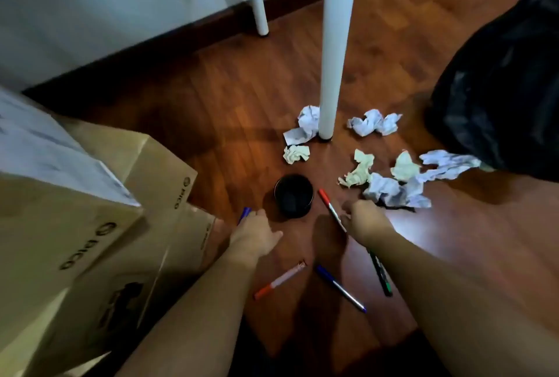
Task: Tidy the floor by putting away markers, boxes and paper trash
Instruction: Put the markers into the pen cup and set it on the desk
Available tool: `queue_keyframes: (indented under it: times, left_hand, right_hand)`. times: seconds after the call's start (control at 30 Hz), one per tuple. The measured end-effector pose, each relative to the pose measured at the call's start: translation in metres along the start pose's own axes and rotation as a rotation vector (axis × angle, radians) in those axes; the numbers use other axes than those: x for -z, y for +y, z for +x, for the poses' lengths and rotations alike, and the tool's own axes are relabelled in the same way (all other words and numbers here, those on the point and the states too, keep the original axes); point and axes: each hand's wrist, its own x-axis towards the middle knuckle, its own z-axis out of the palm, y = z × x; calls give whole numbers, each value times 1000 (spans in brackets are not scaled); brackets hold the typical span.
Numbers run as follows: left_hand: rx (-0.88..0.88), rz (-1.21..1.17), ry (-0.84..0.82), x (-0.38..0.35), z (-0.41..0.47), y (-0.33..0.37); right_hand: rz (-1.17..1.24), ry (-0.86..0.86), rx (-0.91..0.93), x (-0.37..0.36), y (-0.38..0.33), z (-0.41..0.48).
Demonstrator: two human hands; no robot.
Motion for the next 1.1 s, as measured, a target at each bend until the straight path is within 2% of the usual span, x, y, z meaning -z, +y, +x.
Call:
queue_keyframes:
  times: [0.2,0.3,0.4,0.53,0.63,0.7,0.73,0.83,0.9,1.0,1.1]
  left_hand:
    - [43,88,145,-58,47,-18]
    - [24,156,146,-85,51,-31]
    - [-22,278,113,-93,45,-32]
    - [10,96,73,-58,51,-26]
    - [-16,-92,123,-7,59,-17]
    - [-64,-193,163,18,59,-13]
    - [-86,-237,200,25,60,-10]
    - [-99,-318,332,36,65,-4]
    - [-88,-374,436,41,66,-3]
    - [-139,-564,630,50,58,-5]
    - [-232,-774,728,60,54,-2]
  right_hand:
    - [-141,2,-50,-61,13,45]
    - [-121,79,-72,-82,17,49]
    - [-76,69,-138,-91,16,42]
    - [133,42,-252,-77,24,38]
    - [345,290,-243,-47,16,38]
    - [512,509,-161,-22,-1,38]
    - [594,558,-86,-9,-13,38]
    - [687,458,189,14,-51,39]
    - [563,354,293,16,-65,43]
    - [316,195,256,15,-72,50]
    - [239,103,211,11,-71,55]
